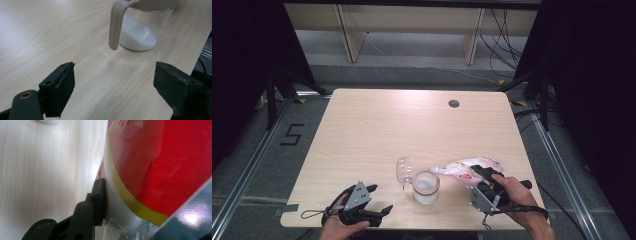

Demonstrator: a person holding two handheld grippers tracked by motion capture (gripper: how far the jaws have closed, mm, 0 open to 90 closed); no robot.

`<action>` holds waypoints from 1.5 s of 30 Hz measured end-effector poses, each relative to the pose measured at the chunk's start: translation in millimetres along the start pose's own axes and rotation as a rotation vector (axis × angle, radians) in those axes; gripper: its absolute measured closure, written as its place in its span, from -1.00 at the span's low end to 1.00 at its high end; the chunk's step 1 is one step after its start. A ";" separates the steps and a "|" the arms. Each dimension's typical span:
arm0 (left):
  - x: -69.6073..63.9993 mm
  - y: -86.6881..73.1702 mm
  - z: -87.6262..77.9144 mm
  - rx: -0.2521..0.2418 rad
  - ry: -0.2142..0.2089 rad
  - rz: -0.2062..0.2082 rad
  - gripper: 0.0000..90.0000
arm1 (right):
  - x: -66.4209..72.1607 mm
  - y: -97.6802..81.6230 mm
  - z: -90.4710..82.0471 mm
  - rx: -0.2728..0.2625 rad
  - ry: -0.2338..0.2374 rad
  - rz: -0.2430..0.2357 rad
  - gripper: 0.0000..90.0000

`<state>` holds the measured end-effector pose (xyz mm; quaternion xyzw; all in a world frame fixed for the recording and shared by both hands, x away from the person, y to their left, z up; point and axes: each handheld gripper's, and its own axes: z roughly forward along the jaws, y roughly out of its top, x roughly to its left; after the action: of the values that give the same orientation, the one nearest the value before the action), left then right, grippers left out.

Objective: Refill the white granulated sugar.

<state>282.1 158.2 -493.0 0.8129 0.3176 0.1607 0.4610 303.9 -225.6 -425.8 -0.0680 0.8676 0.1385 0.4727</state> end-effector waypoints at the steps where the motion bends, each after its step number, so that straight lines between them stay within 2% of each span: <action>1: -0.4 -0.2 0.1 -0.003 0.000 -0.007 -0.62 | -0.5 -1.9 1.4 -0.013 0.005 0.003 0.54; 2: -0.7 -0.4 -0.3 0.001 0.002 -0.011 -0.62 | -4.5 -2.2 2.8 -0.025 0.000 -0.055 0.54; 3: -0.7 -0.2 -0.6 0.003 0.005 -0.011 -0.62 | 0.8 -4.0 3.0 -0.008 0.017 0.022 0.54; 4: -0.5 0.0 -0.8 0.003 0.008 -0.009 -0.62 | -1.3 -3.9 4.5 -0.015 0.015 -0.030 0.54; 5: -0.4 0.1 -0.8 0.004 0.008 -0.009 -0.62 | 2.3 -4.4 5.0 -0.002 0.024 0.016 0.54; 6: -0.5 0.0 -0.8 0.004 0.008 -0.009 -0.62 | 2.1 -5.2 6.6 -0.009 0.026 0.011 0.55; 7: -0.7 -0.1 -0.8 0.004 0.007 -0.011 -0.62 | 3.3 -6.0 7.2 -0.008 0.027 0.036 0.55; 9: -0.5 0.0 -0.8 0.005 0.008 -0.008 -0.62 | 1.2 -7.7 8.8 -0.024 0.032 0.026 0.55; 10: -0.5 0.1 -0.9 0.004 0.008 -0.009 -0.62 | 2.7 -9.1 9.2 -0.031 0.035 0.061 0.55; 12: -0.8 -0.1 -0.4 -0.005 0.003 -0.015 -0.62 | 2.1 -11.1 9.4 -0.045 0.039 0.075 0.56; 13: -0.5 0.0 -0.6 -0.003 0.004 -0.011 -0.62 | -0.3 -11.7 9.9 -0.054 0.043 0.048 0.56; 14: 0.0 0.3 -0.8 0.000 -0.002 -0.007 -0.62 | 2.3 -13.1 9.9 -0.046 0.048 0.096 0.56; 16: -0.6 0.2 -0.5 -0.008 0.003 -0.011 -0.62 | 2.0 -15.5 11.1 -0.059 0.052 0.108 0.56; 17: 1.5 0.3 -1.8 0.017 0.013 0.016 -0.62 | -0.5 -16.5 11.5 -0.066 0.050 0.078 0.56; 18: 0.5 0.3 -1.2 0.006 0.002 -0.002 -0.62 | 2.1 -17.8 11.7 -0.056 0.061 0.126 0.56; 19: -0.5 0.1 -0.5 -0.006 0.004 -0.010 -0.62 | 0.6 -18.4 13.1 -0.071 0.056 0.104 0.57; 22: -0.2 0.2 -0.9 -0.001 0.004 -0.003 -0.62 | 1.1 -23.8 15.7 -0.073 0.071 0.131 0.58; 23: -0.5 0.3 -1.1 -0.001 0.007 -0.005 -0.62 | 3.3 -25.3 15.5 -0.069 0.072 0.174 0.58; 25: -0.8 0.1 -0.5 -0.008 0.006 -0.012 -0.62 | 2.5 -28.5 14.8 -0.067 0.077 0.202 0.58; 26: 0.1 0.2 -1.0 0.001 0.004 -0.002 -0.62 | 1.7 -29.8 13.3 -0.064 0.082 0.215 0.58; 27: -0.1 0.1 -1.0 0.000 0.005 -0.004 -0.62 | 0.3 -31.6 14.0 -0.082 0.083 0.212 0.59; 28: 0.3 0.1 -1.2 0.005 0.008 0.001 -0.62 | 1.1 -33.7 12.9 -0.079 0.076 0.240 0.59; 29: -0.5 0.2 -1.2 0.003 0.008 -0.002 -0.62 | 0.7 -35.2 13.6 -0.090 0.076 0.240 0.59; 30: -0.3 0.3 -1.5 0.009 0.010 0.003 -0.62 | 1.9 -36.8 13.0 -0.079 0.069 0.269 0.59; 31: -0.3 0.3 -1.6 0.010 0.010 0.004 -0.62 | 2.4 -37.8 13.0 -0.081 0.084 0.297 0.59; 32: -0.5 0.4 -1.5 0.006 0.008 0.000 -0.62 | 0.5 -39.2 14.4 -0.098 0.085 0.277 0.59; 33: -0.4 0.3 -1.1 0.001 0.004 -0.002 -0.62 | 2.3 -39.8 13.4 -0.087 0.070 0.310 0.59; 34: -0.6 0.3 -1.2 0.000 0.008 -0.005 -0.62 | 0.2 -40.6 14.2 -0.100 0.082 0.284 0.59; 35: 1.4 0.3 -1.8 0.018 0.015 0.016 -0.62 | 0.1 -40.6 14.0 -0.102 0.089 0.287 0.59; 36: 0.0 0.3 -1.3 0.005 0.001 -0.006 -0.62 | 0.2 -40.4 13.4 -0.095 0.080 0.283 0.59; 37: 1.4 0.3 -2.0 0.020 0.013 0.016 -0.62 | 0.0 -40.4 13.1 -0.095 0.093 0.286 0.60; 40: 0.3 0.3 -1.6 0.010 0.011 0.005 -0.62 | 2.1 -41.8 13.5 -0.095 0.091 0.330 0.60; 41: 1.3 0.3 -1.8 0.018 0.014 0.017 -0.62 | 1.8 -42.8 13.9 -0.098 0.090 0.335 0.60; 42: 1.2 0.3 -1.8 0.017 0.015 0.016 -0.62 | 0.2 -43.9 14.7 -0.107 0.090 0.320 0.60; 43: 1.3 0.3 -1.9 0.018 0.015 0.016 -0.62 | 1.3 -44.7 13.9 -0.099 0.088 0.355 0.60; 44: 1.3 0.3 -1.8 0.017 0.015 0.016 -0.62 | 0.5 -46.0 14.1 -0.106 0.091 0.359 0.60; 45: 1.2 0.3 -1.8 0.018 0.015 0.016 -0.62 | -1.7 -47.6 14.8 -0.115 0.088 0.342 0.60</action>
<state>282.1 160.1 -491.9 0.8182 0.3160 0.1678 0.4500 328.5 -266.5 -440.4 0.0475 0.8769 0.2633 0.3993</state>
